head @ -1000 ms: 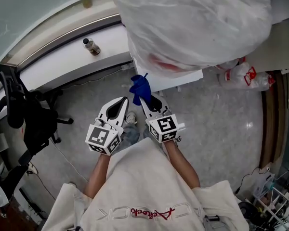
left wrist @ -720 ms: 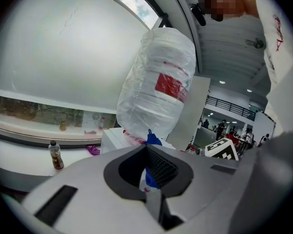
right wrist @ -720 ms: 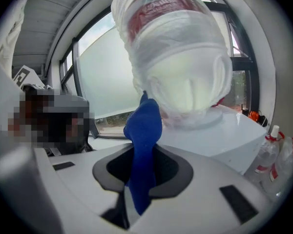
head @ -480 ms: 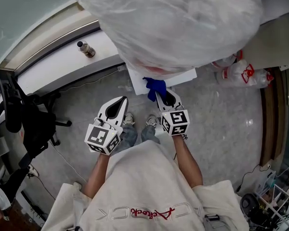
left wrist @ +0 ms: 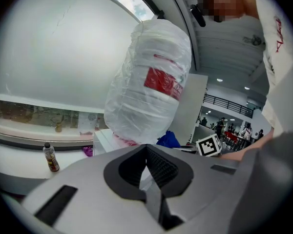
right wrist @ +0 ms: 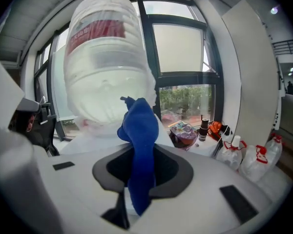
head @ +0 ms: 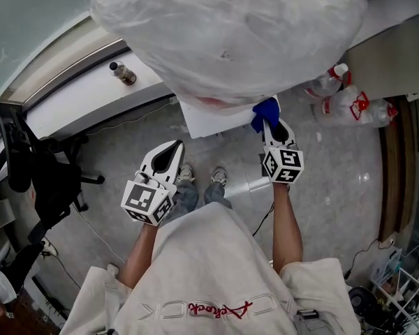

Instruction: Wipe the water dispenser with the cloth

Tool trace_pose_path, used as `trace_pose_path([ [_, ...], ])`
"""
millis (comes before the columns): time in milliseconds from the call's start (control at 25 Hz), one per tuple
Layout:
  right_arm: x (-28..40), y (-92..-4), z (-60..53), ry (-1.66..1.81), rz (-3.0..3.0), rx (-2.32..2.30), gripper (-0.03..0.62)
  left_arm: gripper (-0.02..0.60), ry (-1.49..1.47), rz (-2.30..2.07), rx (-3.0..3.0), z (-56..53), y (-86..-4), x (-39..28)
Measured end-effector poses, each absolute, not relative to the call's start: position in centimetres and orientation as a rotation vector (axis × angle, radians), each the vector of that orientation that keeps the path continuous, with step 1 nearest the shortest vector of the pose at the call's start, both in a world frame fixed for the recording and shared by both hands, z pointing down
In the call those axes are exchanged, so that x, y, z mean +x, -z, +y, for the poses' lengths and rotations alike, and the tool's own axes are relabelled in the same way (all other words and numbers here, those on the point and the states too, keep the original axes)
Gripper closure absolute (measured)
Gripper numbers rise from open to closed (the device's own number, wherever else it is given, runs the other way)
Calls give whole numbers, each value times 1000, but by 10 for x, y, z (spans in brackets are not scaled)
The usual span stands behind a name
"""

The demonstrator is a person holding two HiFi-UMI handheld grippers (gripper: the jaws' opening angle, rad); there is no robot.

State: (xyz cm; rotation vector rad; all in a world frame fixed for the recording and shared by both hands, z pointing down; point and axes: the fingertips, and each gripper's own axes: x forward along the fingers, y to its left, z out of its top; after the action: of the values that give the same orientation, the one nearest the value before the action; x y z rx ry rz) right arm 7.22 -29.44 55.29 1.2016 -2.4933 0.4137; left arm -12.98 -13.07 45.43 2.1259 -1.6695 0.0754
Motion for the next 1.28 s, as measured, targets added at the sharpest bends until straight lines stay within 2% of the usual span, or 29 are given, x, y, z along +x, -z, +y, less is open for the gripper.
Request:
trace_pose_path([
  [560,119,-542,-328,-383,-2519,1337,503,572,-94,-1672,2126,-115,-455,-119],
  [1080,-32,-550,-155,-403,-2731,828,503,572,-69,-1684,2102,-95,-462,-121],
  [1280,-63,-557,-129,-395,-2768,750,502,572,-69,-1678,2084,-83,-477,-131],
])
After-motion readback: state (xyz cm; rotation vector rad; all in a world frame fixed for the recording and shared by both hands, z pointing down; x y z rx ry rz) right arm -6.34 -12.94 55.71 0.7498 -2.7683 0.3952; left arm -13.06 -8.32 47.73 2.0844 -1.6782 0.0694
